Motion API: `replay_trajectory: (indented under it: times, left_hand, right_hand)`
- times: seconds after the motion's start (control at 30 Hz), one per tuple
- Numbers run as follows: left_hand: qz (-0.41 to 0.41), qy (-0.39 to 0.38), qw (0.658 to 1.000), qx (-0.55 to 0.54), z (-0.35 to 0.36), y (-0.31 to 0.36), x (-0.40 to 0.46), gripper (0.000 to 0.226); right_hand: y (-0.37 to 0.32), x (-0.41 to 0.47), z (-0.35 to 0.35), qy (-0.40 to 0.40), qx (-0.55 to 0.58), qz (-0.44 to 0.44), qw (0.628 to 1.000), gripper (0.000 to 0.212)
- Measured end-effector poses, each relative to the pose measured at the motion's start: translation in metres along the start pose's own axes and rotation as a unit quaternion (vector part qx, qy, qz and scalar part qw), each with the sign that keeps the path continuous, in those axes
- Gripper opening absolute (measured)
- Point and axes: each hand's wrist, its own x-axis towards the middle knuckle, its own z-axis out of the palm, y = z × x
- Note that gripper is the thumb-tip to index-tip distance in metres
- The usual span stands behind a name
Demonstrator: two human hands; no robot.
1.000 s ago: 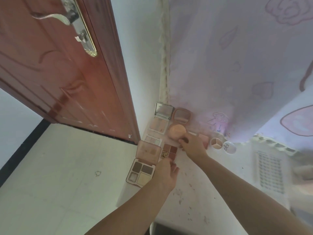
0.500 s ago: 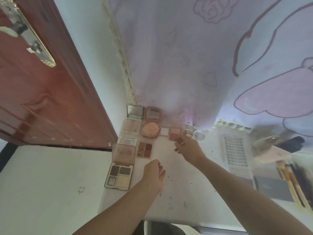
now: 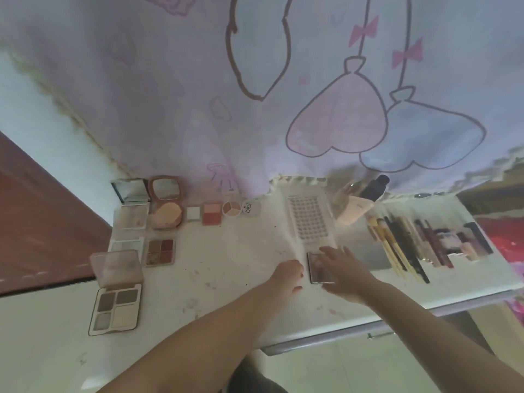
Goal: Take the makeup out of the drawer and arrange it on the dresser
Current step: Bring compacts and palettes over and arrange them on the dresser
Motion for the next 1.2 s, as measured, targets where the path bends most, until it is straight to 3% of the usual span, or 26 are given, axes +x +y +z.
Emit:
replay_trajectory:
  times: [0.07, 0.2, 0.3, 0.37, 0.47, 0.6, 0.8, 0.93, 1.13, 1.2]
  left_hand:
    - [0.005, -0.016, 1.0, 0.009, 0.007, 0.0, 0.004, 0.011]
    - [0.006, -0.012, 1.0, -0.023, 0.009, 0.001, 0.008, 0.017]
    - [0.011, 0.002, 0.998, -0.064, -0.008, -0.001, 0.004, 0.016]
    - [-0.007, -0.047, 0.992, -0.119, -0.026, -0.003, -0.005, 0.017]
    - [0.007, -0.132, 0.97, -0.205, -0.056, -0.006, -0.026, 0.046]
    - [0.04, -0.192, 0.953, -0.229, -0.095, -0.017, -0.054, 0.056]
    - [0.08, -0.192, 0.908, -0.364, -0.14, -0.034, -0.09, 0.071]
    - [0.083, -0.184, 0.896, -0.395, -0.158, -0.057, -0.114, 0.057]
    - [0.044, -0.167, 0.88, -0.442, -0.182, -0.096, -0.131, 0.053]
    - [0.041, -0.176, 0.871, -0.457, -0.186, -0.105, -0.132, 0.053]
  right_hand:
    - [0.0, 0.004, 0.006, 0.027, -0.028, -0.014, 0.999, 0.063]
    - [-0.003, 0.008, 0.001, 0.064, -0.041, -0.048, 0.996, 0.053]
    - [-0.016, 0.002, -0.017, 0.076, 0.12, -0.058, 0.988, 0.043]
    - [-0.035, -0.001, -0.036, 0.116, 0.245, -0.079, 0.959, 0.029]
    - [-0.064, -0.001, -0.06, 0.141, 0.287, -0.128, 0.939, 0.031]
    - [-0.103, 0.002, -0.073, 0.134, 0.353, -0.147, 0.914, 0.04]
    - [-0.161, 0.01, -0.083, 0.104, 0.329, -0.181, 0.921, 0.045]
    - [-0.189, 0.004, -0.083, 0.062, 0.35, -0.198, 0.913, 0.04]
    - [-0.211, -0.002, -0.089, -0.05, 0.482, -0.164, 0.859, 0.01]
    - [-0.212, 0.001, -0.092, -0.069, 0.552, -0.134, 0.82, 0.021]
